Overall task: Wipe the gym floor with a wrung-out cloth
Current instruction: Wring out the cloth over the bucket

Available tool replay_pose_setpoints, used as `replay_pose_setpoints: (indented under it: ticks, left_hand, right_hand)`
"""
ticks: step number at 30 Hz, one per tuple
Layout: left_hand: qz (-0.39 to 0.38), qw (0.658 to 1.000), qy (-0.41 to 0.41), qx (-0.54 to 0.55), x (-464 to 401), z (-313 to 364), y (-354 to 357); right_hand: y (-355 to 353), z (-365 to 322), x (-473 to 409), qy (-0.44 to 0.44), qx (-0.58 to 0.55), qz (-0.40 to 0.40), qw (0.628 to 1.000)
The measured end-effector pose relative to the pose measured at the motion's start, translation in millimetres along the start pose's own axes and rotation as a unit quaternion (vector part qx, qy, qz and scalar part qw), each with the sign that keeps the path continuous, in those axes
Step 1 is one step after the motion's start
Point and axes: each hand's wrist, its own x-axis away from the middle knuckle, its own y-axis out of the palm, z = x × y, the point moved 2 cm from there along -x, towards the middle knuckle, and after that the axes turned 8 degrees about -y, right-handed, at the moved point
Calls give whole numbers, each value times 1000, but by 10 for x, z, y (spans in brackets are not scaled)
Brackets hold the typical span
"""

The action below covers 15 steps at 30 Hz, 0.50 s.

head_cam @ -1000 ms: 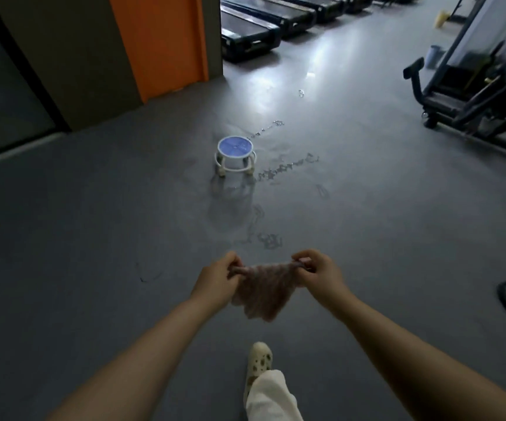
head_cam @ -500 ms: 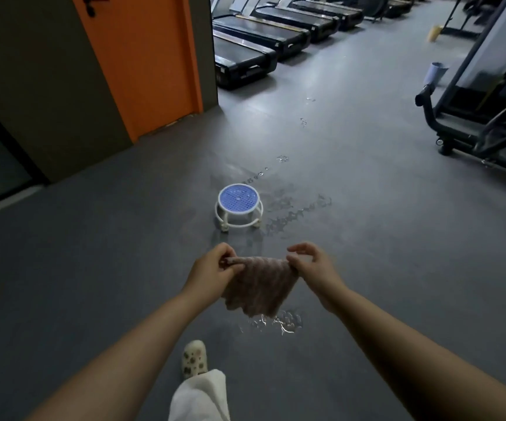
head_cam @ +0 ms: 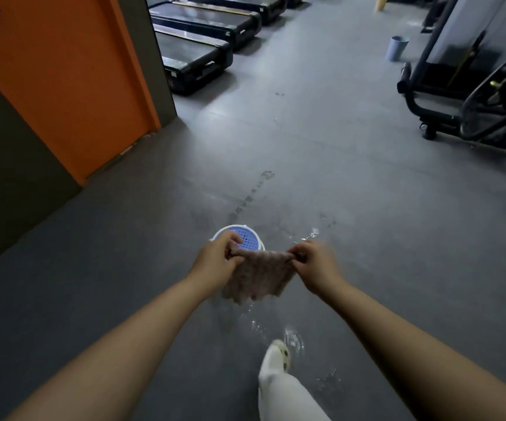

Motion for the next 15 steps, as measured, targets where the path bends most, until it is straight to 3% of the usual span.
replay_pose_setpoints:
  ticks: [7,15]
  left_hand:
    - [-51,993,16,-104,-2279,-92,32]
    - [-56,993,-27,-105,-4408,-5,-101]
  right_hand:
    - [99,473,-2212,-25,44,-47,998]
    - [-2,710,-4430,-37,70,-124,989]
